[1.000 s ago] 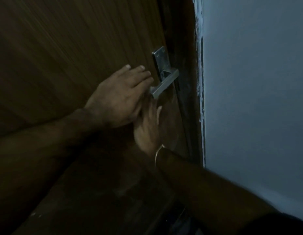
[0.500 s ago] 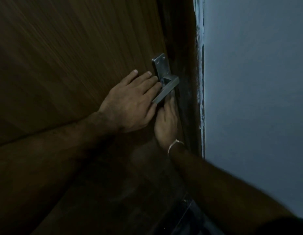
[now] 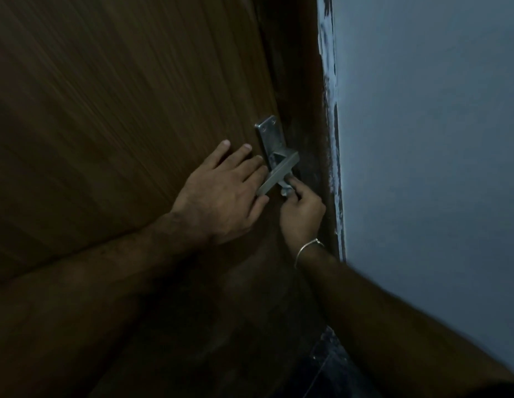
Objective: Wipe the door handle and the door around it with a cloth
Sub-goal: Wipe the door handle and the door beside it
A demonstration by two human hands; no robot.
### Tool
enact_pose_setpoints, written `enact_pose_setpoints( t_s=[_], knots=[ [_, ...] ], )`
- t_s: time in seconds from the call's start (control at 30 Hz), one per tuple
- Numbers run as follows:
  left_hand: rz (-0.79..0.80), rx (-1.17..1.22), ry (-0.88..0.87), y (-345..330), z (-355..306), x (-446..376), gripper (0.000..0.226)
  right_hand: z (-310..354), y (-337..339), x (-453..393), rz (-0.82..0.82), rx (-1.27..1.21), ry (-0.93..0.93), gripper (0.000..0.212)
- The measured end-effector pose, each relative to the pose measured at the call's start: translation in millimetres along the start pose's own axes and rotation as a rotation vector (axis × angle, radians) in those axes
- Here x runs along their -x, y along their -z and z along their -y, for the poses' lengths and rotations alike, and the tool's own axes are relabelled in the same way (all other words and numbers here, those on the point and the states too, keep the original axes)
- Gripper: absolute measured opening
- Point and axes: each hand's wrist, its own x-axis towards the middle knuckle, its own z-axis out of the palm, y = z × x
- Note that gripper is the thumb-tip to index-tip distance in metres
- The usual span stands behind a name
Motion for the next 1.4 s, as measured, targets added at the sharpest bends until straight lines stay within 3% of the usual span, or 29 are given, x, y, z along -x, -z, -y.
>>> enact_pose_setpoints(
  t_s=[0.1, 0.2, 0.33, 0.47, 0.57, 0.73, 0.9, 1.03, 1.13, 1.3, 1.4],
  knots=[
    [-0.009, 0.000, 0.003, -1.4, -0.9, -0.9, 0.065, 9.8, -1.5, -11.7, -0.079, -0.072, -0.046, 0.031],
    [-0.011, -0.001, 0.008, -2.8, 1.0, -0.2, 0.063, 25.3, -3.4, -15.7, -0.107, -0.096, 0.022, 0.030],
    [-0.016, 0.024, -0.001, -2.3, 0.0, -0.3, 0.064, 21.9, 6.9, -18.1, -0.010, 0.084, 0.073, 0.029],
    [-0.020, 0.032, 0.016, -2.4, -1.1, -0.3, 0.063, 42.5, 16.5, -33.4, 0.202, -0.034, 0.198, 0.043],
    [-0.007, 0.021, 0.019, -2.4, -2.2, -0.9, 0.062, 42.8, 32.2, -41.9, 0.369, 0.023, 0.235, 0.048],
    [0.014, 0.026, 0.021, 1.8, -2.3, -0.9, 0.059, 76.8, 39.4, -53.6, 0.425, -0.056, 0.030, 0.030],
    [0.001, 0.068, 0.040, 6.1, -3.2, 0.3, 0.059, 114.5, 18.4, -42.5, 0.267, 0.141, 0.407, 0.029],
    [0.002, 0.120, 0.043, 12.9, 1.5, 6.3, 0.063, 103.7, 9.5, -21.6, 0.254, 0.264, 0.722, 0.022],
    [0.014, 0.123, 0.020, 12.5, 10.5, 8.3, 0.061, 106.9, 7.3, -23.8, 0.119, 0.181, 0.597, 0.012],
    [0.035, 0.120, 0.006, 4.4, 14.0, 10.4, 0.061, 99.9, 10.7, -26.3, 0.050, 0.148, 0.314, 0.015],
    [0.003, 0.137, 0.003, 0.7, 15.4, 11.0, 0.061, 95.5, 12.6, -26.6, 0.045, 0.252, 0.342, 0.018]
  ],
)
